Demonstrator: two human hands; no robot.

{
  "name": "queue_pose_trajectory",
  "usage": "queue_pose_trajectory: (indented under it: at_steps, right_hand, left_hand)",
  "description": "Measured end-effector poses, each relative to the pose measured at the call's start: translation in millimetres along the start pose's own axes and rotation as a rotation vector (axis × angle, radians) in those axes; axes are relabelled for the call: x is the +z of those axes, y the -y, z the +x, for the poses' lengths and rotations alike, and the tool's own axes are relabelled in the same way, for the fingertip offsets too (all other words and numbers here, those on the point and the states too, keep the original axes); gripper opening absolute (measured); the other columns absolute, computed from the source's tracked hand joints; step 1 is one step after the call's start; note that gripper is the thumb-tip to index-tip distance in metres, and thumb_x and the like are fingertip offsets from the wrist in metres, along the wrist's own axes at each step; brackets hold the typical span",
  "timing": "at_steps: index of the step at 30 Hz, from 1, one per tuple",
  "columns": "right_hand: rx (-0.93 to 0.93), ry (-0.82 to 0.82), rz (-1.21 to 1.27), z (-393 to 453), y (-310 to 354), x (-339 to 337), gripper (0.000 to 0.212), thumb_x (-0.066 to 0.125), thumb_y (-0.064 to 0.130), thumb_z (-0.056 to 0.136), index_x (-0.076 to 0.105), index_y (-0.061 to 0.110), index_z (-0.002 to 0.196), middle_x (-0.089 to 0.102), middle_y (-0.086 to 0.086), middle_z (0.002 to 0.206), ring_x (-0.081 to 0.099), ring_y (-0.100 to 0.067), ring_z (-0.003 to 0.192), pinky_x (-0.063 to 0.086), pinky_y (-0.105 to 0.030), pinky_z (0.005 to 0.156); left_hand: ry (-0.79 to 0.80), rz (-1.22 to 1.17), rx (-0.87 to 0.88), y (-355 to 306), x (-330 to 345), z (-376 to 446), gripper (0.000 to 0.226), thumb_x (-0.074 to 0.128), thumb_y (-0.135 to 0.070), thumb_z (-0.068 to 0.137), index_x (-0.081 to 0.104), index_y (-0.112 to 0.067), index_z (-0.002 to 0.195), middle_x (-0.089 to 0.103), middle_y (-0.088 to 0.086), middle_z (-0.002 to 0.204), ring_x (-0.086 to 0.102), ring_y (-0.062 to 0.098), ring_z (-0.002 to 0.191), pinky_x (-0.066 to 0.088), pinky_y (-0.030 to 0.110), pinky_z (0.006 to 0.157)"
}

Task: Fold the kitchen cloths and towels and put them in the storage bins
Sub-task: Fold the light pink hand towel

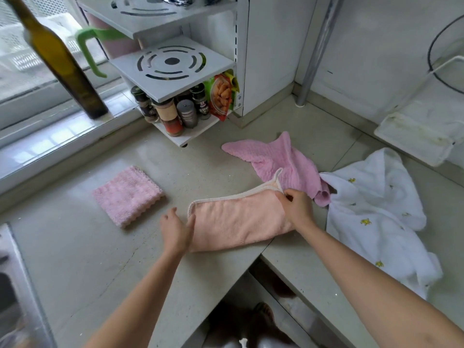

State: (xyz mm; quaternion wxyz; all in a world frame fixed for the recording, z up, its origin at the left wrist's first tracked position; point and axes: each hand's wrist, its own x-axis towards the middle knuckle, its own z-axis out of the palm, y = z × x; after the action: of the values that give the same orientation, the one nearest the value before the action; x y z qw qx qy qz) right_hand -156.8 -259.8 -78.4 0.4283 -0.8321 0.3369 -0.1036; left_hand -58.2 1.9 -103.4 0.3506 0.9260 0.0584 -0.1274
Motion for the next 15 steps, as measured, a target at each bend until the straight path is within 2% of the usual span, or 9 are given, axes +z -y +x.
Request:
queue_pose_trajectory:
  at_steps: [2,3,5,8,10,11,13,14,15]
  right_hand:
    - [0.024,0.008,0.028,0.2,7.2,2.5,0.050,0.063,0.016,0.089,0.031,0.018,0.050,0.027,0.007,0.049,0.023,-0.008,0.050,0.020,-0.025,0.049]
    - [0.033,0.010,0.037,0.3,10.9,4.1,0.051,0.064,0.015,0.088,0.030,0.018,0.050,0.027,0.007,0.050,0.023,-0.009,0.051,0.020,-0.025,0.050]
    - [0.051,0.021,0.049,-0.9,20.4,8.5,0.047,0.065,0.012,0.086,0.031,0.017,0.053,0.029,0.005,0.051,0.025,-0.010,0.052,0.021,-0.028,0.051]
    - [0.038,0.063,0.094,-10.2,42.5,20.0,0.036,0.065,0.010,0.083,0.041,0.012,0.057,0.037,0.004,0.050,0.031,-0.009,0.050,0.024,-0.023,0.049]
    - [0.004,0.113,0.098,-21.8,58.9,33.0,0.024,0.066,0.009,0.081,0.051,0.008,0.062,0.046,0.005,0.052,0.038,-0.008,0.051,0.028,-0.018,0.048]
    - [-0.015,0.134,0.092,-28.3,66.0,41.3,0.018,0.067,0.009,0.080,0.056,0.006,0.065,0.052,0.005,0.055,0.043,-0.008,0.052,0.031,-0.017,0.049]
    - [-0.045,0.162,0.094,-41.1,76.8,57.5,0.008,0.068,0.012,0.079,0.066,0.007,0.074,0.063,0.003,0.063,0.054,-0.009,0.057,0.038,-0.016,0.052]
    - [-0.058,0.174,0.099,-46.8,81.1,64.9,0.007,0.069,0.015,0.080,0.068,0.009,0.078,0.067,0.003,0.068,0.059,-0.009,0.060,0.043,-0.017,0.054]
    - [-0.073,0.183,0.098,-51.3,84.2,70.8,0.008,0.069,0.019,0.081,0.069,0.011,0.081,0.068,0.003,0.072,0.062,-0.009,0.063,0.047,-0.018,0.056]
  left_hand:
    - [0.089,-0.107,-0.146,-1.7,-5.5,-2.1,0.026,0.067,-0.021,0.084,0.062,0.003,0.094,0.062,0.019,0.085,0.060,0.032,0.086,0.047,0.036,0.071]
    - [0.151,-0.180,-0.196,-6.4,-7.7,-4.2,0.017,0.067,-0.015,0.083,0.059,-0.004,0.074,0.054,0.012,0.065,0.054,0.026,0.065,0.040,0.029,0.053]
    - [0.295,-0.283,-0.278,-11.8,-7.9,-5.4,0.031,0.066,-0.008,0.081,0.047,-0.011,0.057,0.035,0.003,0.053,0.033,0.017,0.046,0.022,0.020,0.041]
    - [0.471,-0.405,-0.317,-16.7,-7.0,-9.8,0.026,0.063,-0.007,0.084,0.052,-0.010,0.061,0.036,0.001,0.053,0.030,0.012,0.042,0.020,0.019,0.041]
    - [0.526,-0.543,-0.311,-21.2,-9.7,-15.2,0.013,0.062,-0.008,0.086,0.063,-0.004,0.073,0.044,0.005,0.059,0.039,0.013,0.045,0.027,0.021,0.044]
    - [0.552,-0.631,-0.301,-22.2,-10.3,-18.2,0.009,0.062,-0.010,0.085,0.067,-0.002,0.084,0.053,0.008,0.070,0.051,0.017,0.056,0.037,0.026,0.051]
    - [0.612,-0.766,-0.274,-25.3,-11.1,-23.2,0.019,0.059,-0.009,0.088,0.066,-0.003,0.104,0.067,0.013,0.100,0.065,0.028,0.088,0.053,0.038,0.073]
    - [0.637,-0.809,-0.246,-28.6,-12.3,-25.8,0.021,0.056,-0.006,0.091,0.064,-0.003,0.110,0.068,0.016,0.108,0.067,0.030,0.095,0.055,0.041,0.078]
    - [0.653,-0.844,-0.212,-31.9,-12.2,-28.4,0.025,0.055,-0.002,0.091,0.061,-0.003,0.115,0.068,0.018,0.109,0.068,0.030,0.093,0.056,0.039,0.076]
